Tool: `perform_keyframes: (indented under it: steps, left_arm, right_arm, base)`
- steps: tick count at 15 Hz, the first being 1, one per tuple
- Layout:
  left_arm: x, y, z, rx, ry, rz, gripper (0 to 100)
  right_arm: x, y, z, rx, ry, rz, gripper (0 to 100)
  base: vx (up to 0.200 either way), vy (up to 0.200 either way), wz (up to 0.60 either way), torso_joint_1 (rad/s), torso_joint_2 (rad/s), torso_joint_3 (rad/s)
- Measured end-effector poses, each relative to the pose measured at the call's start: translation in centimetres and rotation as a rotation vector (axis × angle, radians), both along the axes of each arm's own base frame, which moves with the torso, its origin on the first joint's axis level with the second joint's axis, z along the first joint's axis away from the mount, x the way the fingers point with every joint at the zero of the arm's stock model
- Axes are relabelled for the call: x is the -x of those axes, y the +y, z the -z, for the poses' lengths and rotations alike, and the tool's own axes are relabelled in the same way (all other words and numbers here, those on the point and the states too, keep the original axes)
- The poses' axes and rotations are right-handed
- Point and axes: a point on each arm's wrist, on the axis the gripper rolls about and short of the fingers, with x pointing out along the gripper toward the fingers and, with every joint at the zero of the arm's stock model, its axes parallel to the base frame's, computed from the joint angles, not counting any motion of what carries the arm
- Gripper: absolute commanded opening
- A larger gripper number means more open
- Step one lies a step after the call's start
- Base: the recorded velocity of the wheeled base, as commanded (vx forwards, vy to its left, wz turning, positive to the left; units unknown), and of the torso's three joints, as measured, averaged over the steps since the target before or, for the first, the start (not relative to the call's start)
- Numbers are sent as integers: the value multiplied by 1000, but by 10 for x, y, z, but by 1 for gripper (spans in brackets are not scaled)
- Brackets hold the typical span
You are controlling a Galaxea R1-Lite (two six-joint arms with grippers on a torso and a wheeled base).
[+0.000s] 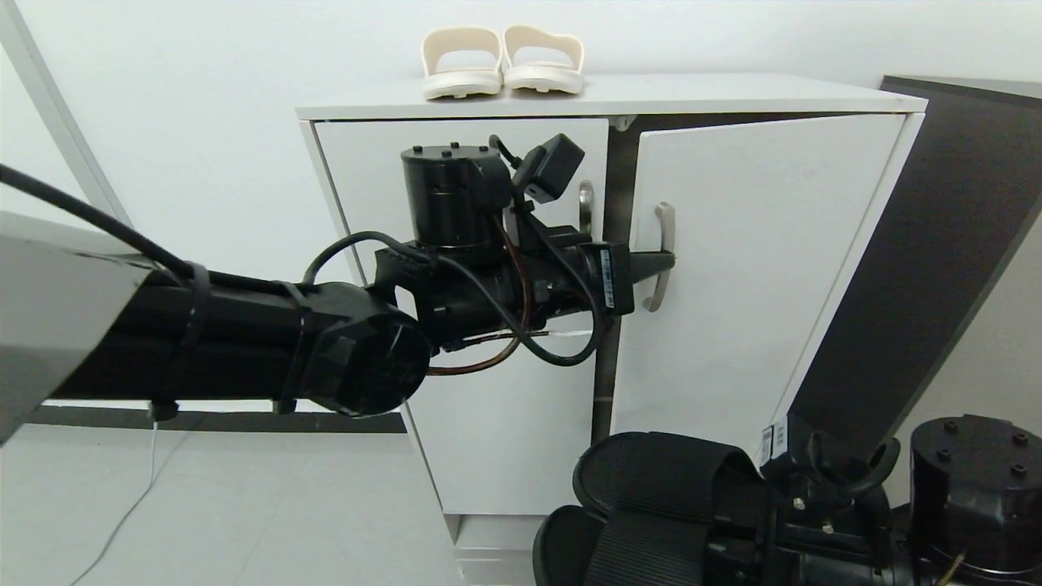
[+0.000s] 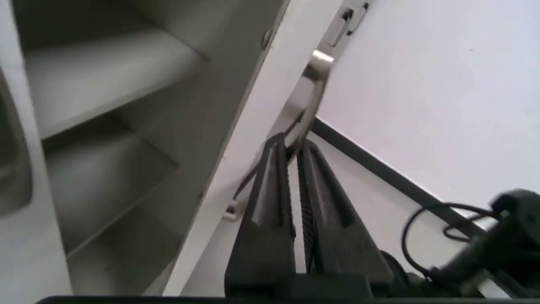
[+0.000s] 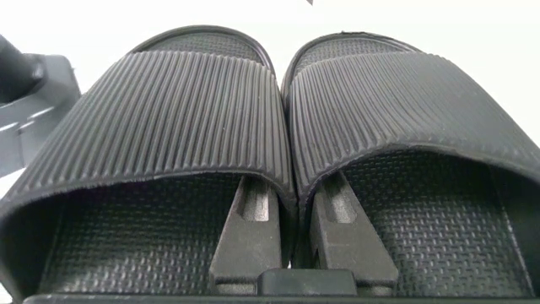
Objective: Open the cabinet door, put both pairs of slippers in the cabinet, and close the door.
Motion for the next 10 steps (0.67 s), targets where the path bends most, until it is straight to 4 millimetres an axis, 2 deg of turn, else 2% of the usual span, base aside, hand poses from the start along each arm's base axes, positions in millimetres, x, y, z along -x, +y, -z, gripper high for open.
perform_keyframes:
  steps: [6, 10]
  left_arm:
    - [31, 27, -12, 42, -7, -6, 0]
    - [18, 46, -23, 109, -7, -59, 0]
  right_arm:
    - [5, -1, -1, -3, -8, -15, 0]
    - [8, 1, -1, -3, -8, -33, 0]
  base:
    - [0, 0, 0, 0, 0, 0]
    - [0, 0, 0, 0, 0, 0]
